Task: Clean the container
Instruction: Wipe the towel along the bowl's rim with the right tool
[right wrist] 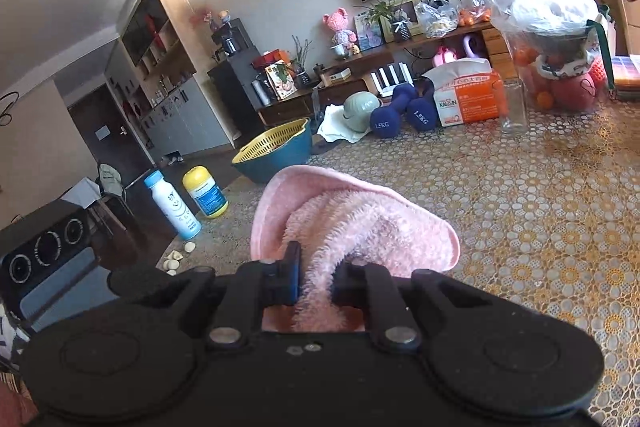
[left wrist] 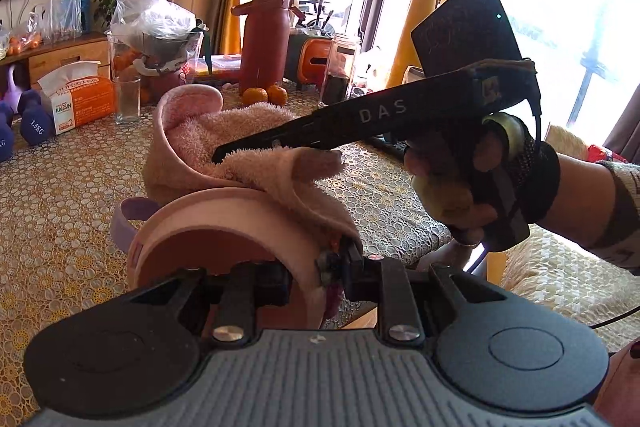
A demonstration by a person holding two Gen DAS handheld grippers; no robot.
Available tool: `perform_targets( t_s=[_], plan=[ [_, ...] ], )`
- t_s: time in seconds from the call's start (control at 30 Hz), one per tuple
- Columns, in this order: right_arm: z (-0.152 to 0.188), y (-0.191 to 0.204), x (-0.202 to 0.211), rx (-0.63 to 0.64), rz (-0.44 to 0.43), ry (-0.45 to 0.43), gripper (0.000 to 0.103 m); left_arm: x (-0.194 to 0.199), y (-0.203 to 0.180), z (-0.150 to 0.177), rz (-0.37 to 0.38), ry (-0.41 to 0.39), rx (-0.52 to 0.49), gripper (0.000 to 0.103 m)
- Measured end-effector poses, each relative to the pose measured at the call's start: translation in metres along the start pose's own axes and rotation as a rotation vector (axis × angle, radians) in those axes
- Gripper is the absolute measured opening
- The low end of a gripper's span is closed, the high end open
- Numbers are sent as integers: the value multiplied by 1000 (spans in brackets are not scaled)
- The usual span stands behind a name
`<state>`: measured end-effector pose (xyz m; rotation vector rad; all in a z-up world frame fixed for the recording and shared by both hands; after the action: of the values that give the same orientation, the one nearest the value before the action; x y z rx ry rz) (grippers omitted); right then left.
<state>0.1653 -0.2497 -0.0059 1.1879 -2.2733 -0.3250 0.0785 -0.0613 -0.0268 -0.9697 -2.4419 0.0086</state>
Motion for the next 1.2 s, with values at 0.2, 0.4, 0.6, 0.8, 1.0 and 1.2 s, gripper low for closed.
perform_targets(
  t_s=[0.2,0.4,0.6,0.8,1.0,1.2],
  plan=[
    [6,-23,-7,-47,54,25,12,0,2,0,-7,-2,5,22],
    [15,-36,-8,-75,75,44,12,-1,6,-3,-2,-14,28,22],
    [20,-39,-8,-69,110,54,12,-2,14,-3,-21,-17,50,22],
    [30,-37,-7,-43,129,87,12,-4,33,10,-43,12,122,22],
    [27,-30,-6,-33,113,67,12,-3,37,15,-28,18,156,22],
    [9,-7,-5,10,22,24,12,-3,36,23,-16,40,175,21]
  ],
)
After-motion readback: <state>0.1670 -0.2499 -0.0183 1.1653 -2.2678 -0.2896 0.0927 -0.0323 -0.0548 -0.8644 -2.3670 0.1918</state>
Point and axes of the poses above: each gripper's, at about its wrist camera, not at the fingertips, and x roughly against the way its jaws point, y to its left, z to its underside, the point moved 1 cm from there along -x, roughly the way its jaws point, and after that the axes turned 5 degrees about -y, right-handed, at the moved point
